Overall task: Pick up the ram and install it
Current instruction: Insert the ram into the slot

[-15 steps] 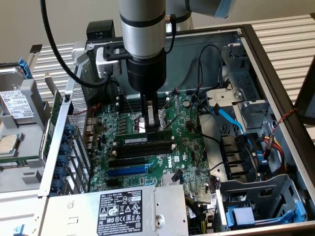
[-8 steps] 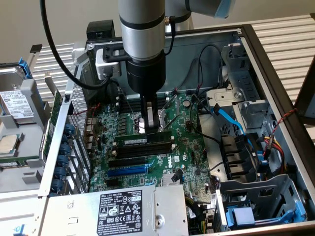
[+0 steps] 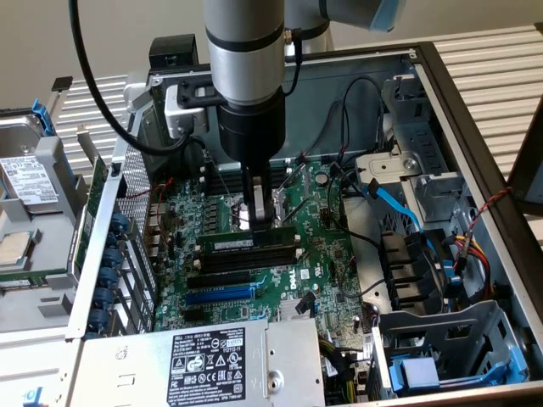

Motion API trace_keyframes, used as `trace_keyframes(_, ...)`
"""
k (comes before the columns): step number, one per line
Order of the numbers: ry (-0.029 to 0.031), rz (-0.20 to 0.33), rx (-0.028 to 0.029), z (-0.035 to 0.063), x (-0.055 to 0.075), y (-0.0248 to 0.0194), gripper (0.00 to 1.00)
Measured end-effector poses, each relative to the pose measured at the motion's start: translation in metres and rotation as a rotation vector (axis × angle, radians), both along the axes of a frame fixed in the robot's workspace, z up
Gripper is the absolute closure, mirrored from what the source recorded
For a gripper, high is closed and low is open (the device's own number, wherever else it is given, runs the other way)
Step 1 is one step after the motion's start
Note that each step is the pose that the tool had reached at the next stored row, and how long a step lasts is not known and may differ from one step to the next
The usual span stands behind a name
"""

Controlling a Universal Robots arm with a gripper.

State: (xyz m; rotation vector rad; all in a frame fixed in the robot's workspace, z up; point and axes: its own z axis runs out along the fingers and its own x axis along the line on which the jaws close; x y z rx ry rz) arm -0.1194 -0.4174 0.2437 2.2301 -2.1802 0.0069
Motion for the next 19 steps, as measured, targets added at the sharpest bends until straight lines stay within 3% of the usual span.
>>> trace_keyframes(7, 0.0001, 0.000, 0.0092, -0.0011, -0.0006, 0.0000, 0.86)
trace_keyframes(19, 0.0001, 0.000, 0.0076, -0.0043, -0.0006, -0.0001, 0.86)
